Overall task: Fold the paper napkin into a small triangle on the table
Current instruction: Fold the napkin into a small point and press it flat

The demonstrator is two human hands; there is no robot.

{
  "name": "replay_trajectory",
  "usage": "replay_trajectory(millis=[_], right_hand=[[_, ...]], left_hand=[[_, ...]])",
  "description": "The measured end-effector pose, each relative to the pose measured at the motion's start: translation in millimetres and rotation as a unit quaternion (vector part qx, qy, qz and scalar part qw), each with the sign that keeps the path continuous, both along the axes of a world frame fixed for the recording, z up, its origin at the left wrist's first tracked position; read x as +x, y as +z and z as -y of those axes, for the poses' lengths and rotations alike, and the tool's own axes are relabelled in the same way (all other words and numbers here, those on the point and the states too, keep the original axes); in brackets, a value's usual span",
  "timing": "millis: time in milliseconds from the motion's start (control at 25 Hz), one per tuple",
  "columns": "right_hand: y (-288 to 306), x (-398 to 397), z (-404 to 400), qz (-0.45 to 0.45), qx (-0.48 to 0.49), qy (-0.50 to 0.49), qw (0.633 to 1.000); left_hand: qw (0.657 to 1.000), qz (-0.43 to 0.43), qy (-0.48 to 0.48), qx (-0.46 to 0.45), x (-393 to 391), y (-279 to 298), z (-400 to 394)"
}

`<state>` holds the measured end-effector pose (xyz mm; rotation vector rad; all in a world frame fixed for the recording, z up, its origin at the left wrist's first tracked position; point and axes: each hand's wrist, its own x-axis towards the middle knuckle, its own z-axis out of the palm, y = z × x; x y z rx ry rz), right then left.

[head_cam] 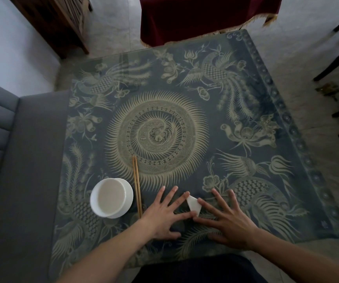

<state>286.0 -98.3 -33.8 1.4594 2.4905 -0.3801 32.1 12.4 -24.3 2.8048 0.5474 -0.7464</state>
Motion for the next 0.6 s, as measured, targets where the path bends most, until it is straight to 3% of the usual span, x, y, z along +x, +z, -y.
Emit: replay_trajectory(millis=[600], right_hand=[[-4,-2,10,-0.019,0.006,-0.009,1.0]], left_hand=[[1.0,0.015,-0.005,-0.017,-2,6,11]])
